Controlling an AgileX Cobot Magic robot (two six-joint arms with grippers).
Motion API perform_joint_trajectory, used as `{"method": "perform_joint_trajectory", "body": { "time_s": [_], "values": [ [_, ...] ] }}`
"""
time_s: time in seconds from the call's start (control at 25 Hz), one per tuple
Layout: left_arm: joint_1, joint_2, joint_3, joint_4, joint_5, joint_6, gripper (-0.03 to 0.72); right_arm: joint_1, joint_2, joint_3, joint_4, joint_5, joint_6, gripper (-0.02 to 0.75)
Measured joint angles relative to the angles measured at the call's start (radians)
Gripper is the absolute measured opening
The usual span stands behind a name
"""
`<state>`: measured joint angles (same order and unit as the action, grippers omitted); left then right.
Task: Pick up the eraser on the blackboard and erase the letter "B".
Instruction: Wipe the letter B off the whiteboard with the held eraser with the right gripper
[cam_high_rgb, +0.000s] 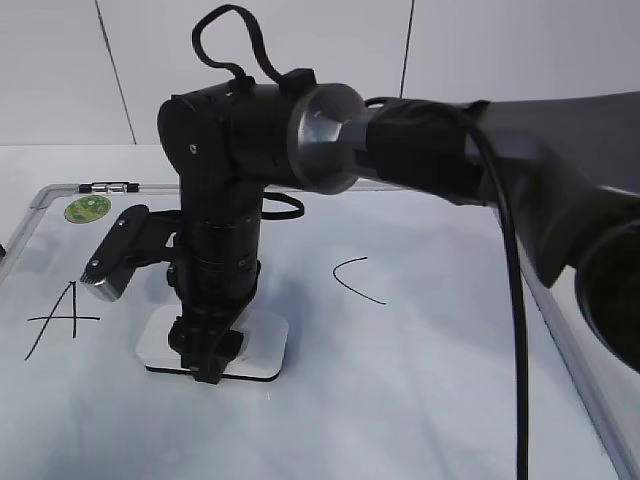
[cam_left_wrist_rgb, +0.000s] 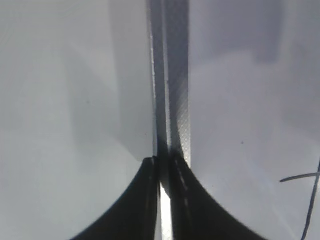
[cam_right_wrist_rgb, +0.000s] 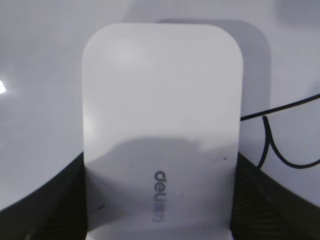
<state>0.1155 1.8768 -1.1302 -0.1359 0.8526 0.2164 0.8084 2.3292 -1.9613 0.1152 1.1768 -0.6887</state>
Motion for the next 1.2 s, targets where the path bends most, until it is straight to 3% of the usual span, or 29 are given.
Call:
{"method": "perform_joint_trajectory", "body": {
  "time_s": [0.64, 0.96, 1.2],
  "values": [
    [0.0, 0.0, 0.0, -0.002, -0.005, 0.0, 0.034, 0.01, 0.019, -0.021, -0.106, -0.052, 0.107, 0.524],
    [0.0, 0.0, 0.0, -0.004, -0.005, 0.0, 0.034, 0.004, 0.097, -0.148, -0.157, -0.046, 0.169, 0.524],
    [0.0, 0.001, 0.0, -0.004, -0.005, 0.0, 0.034, -0.031, 0.156, -0.262, -0.135, -0.003, 0.24, 0.524]
  ]
}}
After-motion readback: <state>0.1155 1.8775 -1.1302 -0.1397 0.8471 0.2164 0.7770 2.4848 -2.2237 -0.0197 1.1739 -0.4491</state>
